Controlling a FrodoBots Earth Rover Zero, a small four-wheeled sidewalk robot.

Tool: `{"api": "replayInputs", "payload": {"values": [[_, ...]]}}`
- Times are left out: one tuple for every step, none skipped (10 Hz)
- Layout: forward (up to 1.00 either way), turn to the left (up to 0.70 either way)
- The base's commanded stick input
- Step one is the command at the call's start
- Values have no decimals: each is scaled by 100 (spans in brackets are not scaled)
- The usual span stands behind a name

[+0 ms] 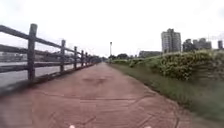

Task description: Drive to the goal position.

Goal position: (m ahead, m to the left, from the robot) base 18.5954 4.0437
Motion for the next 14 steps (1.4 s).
{"api": "replayInputs", "payload": {"values": [[100, 1], [100, 1], [100, 1], [100, 1], [100, 1], [100, 1], [100, 1], [100, 1], [100, 1], [100, 1], [100, 1], [100, 1], [100, 1], [100, 1]]}}
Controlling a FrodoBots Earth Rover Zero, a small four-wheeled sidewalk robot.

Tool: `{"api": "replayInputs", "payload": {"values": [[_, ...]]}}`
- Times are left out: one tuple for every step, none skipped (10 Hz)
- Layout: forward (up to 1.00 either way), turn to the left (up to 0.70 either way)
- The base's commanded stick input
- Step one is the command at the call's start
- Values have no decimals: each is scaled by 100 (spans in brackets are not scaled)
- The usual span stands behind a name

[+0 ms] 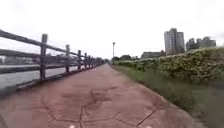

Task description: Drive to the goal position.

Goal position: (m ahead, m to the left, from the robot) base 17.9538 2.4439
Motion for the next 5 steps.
{"api": "replayInputs", "payload": {"values": [[100, 1], [100, 1], [100, 1], [100, 1], [100, 1]]}}
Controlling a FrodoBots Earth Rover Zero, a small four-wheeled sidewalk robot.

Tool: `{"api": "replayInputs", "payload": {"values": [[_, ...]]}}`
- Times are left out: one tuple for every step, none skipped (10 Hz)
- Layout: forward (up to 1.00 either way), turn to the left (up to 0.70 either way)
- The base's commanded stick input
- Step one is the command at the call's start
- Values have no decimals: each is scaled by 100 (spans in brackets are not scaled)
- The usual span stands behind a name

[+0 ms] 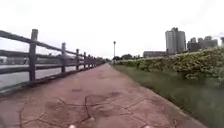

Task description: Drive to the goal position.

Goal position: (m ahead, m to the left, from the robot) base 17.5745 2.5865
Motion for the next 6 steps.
{"api": "replayInputs", "payload": {"values": [[100, 1], [100, 1], [100, 1], [100, 1], [100, 1], [100, 1]]}}
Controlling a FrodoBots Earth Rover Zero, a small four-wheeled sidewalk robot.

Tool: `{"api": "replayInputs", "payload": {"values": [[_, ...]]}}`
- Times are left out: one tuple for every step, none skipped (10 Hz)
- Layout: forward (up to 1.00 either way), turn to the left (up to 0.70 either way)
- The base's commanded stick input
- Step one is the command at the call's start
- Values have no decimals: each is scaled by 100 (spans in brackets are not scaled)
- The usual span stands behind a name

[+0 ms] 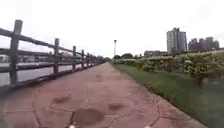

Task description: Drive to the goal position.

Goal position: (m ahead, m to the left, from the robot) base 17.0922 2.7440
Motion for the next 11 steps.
{"api": "replayInputs", "payload": {"values": [[100, 1], [77, 1], [29, 0], [0, 0], [0, 0], [0, 0], [0, 0], [0, 0], [0, 0], [0, 0], [0, 0]]}}
